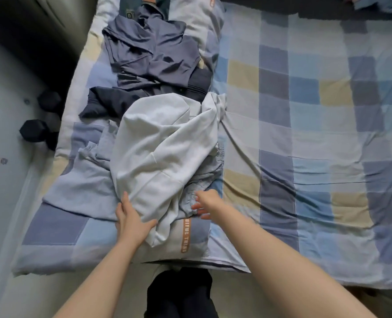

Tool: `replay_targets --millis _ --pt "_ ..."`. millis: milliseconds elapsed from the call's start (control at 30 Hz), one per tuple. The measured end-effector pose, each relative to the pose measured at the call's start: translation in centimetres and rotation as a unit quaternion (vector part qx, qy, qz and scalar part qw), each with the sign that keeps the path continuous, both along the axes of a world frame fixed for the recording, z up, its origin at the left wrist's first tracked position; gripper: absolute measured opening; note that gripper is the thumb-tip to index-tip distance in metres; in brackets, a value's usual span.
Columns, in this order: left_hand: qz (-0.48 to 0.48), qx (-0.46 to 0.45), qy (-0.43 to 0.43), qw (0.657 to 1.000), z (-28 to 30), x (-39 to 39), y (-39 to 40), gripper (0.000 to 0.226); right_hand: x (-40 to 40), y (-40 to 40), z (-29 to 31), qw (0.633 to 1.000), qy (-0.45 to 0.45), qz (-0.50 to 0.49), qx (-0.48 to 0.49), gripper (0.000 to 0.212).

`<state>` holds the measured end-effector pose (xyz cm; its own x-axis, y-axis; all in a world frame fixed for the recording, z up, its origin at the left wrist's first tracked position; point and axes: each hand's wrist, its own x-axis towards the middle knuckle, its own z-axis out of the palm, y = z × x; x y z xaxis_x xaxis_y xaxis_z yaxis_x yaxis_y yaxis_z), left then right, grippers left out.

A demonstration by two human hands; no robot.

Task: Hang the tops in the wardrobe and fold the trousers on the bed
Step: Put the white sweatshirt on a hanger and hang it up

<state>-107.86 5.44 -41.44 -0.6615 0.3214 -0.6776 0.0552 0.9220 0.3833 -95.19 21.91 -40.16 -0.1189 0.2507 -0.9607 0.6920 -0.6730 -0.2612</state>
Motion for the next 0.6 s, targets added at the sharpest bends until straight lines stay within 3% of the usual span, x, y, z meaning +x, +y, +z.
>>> replay_targets --millis 100,233,367,500,600 --pt "0.021 0.031 0.005 0.999 -2.8 0.1 0.6 0.126 -2.6 -0.5 -3.8 0.999 0.030 -0.023 -0.039 0.046" --pt "0.054 0.035 0.022 0.998 -3.7 0.4 0.8 0.102 -5.8 -0.5 -6.6 0.992 0.049 -0.114 -0.027 0.065" --pt "0.144 0.099 0.018 0.984 -1.6 2.2 1.1 0.067 -6.2 0.4 -6.0 0.992 0.052 -0.107 0.047 0.029" --pt "0.188 0.174 0.071 0.964 2.1 3.9 1.8 0.023 -4.5 1.1 -3.4 0.976 0.024 -0.001 0.215 0.024" --pt "0.185 0.212 0.077 0.957 5.6 4.3 2.7 0.006 -2.5 1.8 1.0 0.964 0.066 -0.048 0.255 0.025"
